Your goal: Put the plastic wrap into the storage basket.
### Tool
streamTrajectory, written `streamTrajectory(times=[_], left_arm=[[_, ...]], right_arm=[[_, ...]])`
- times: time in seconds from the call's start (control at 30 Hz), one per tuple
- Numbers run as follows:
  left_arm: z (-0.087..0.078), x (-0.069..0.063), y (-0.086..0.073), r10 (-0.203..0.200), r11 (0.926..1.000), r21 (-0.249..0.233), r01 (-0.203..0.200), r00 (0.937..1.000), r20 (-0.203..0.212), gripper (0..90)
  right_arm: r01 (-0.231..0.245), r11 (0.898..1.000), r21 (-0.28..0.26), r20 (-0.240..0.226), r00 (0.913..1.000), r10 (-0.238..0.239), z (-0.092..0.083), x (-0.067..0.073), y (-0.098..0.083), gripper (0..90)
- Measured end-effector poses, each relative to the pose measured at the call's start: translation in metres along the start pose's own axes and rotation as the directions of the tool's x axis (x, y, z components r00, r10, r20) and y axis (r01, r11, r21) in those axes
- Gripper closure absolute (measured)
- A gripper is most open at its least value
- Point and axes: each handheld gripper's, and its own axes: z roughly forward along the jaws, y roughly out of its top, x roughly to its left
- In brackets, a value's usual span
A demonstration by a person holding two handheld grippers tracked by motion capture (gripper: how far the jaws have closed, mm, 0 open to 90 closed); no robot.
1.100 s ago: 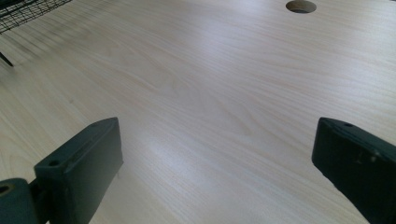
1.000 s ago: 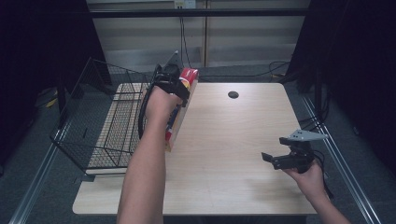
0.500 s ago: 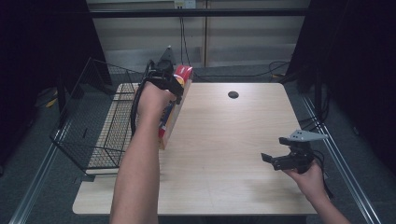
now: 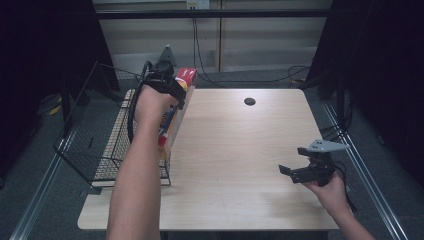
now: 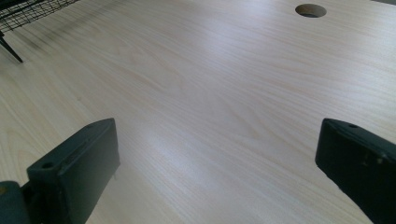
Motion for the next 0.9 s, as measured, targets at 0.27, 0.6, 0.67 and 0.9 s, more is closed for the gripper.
streamTrajectory(times=[0.27,0.6,0.67,0.9], left_arm=[[-0.011,0.013,-0.005,-0.024,0.9997,-0.003,0.024,0.9997,-0.002,45.4],[-0.027,0.029,-0.010,-0.043,0.9991,-0.007,0.043,0.9990,-0.009,45.3],[-0.029,0.033,-0.011,-0.044,0.9990,-0.002,0.044,0.9989,-0.015,45.3],[-0.038,0.044,-0.015,-0.060,0.9982,0.004,0.060,0.9980,-0.020,45.4]], right_arm=[[-0.002,1.000,-0.002,0.003,1.0000,0.002,-0.001,0.000,0.000,0.0],[-0.002,1.000,-0.007,-0.002,1.0000,0.002,-0.001,0.000,0.000,0.0],[-0.003,1.000,-0.007,-0.003,1.0000,0.003,-0.001,0.000,0.000,0.0],[-0.006,1.000,-0.011,-0.007,1.0000,0.006,-0.001,0.000,0.000,0.0]])
